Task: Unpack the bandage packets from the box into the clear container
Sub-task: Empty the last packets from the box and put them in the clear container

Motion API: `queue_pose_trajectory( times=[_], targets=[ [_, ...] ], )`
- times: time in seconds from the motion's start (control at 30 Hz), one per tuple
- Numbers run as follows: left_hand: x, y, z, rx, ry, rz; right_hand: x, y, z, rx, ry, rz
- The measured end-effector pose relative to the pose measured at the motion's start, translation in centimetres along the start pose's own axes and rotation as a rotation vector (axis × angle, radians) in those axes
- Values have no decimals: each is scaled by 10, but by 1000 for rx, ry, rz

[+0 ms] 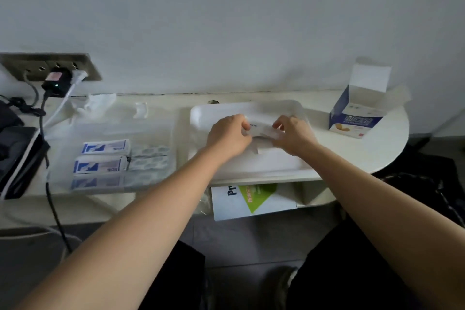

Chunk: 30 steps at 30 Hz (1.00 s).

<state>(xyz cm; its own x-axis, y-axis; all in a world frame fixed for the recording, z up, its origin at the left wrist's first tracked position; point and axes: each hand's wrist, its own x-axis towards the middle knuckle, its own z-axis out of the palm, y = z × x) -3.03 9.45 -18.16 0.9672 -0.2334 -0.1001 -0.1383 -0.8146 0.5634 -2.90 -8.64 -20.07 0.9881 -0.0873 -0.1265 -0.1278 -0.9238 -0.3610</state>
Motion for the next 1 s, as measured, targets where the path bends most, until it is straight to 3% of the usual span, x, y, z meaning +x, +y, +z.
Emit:
queue_pose_trajectory(
  times=[0.33,0.47,0.83,1.0],
  targets=[
    [21,-3,33,83,82,-54,5,20,8,222,71,-129],
    [26,-7,32,41,139,-7,6,28,4,423,12,-86],
    [30,-10,30,54,88,29,13,21,-13,686,-149,3],
    [32,-8,21,0,1,44,13,26,-20,920,-282,97]
  ],
)
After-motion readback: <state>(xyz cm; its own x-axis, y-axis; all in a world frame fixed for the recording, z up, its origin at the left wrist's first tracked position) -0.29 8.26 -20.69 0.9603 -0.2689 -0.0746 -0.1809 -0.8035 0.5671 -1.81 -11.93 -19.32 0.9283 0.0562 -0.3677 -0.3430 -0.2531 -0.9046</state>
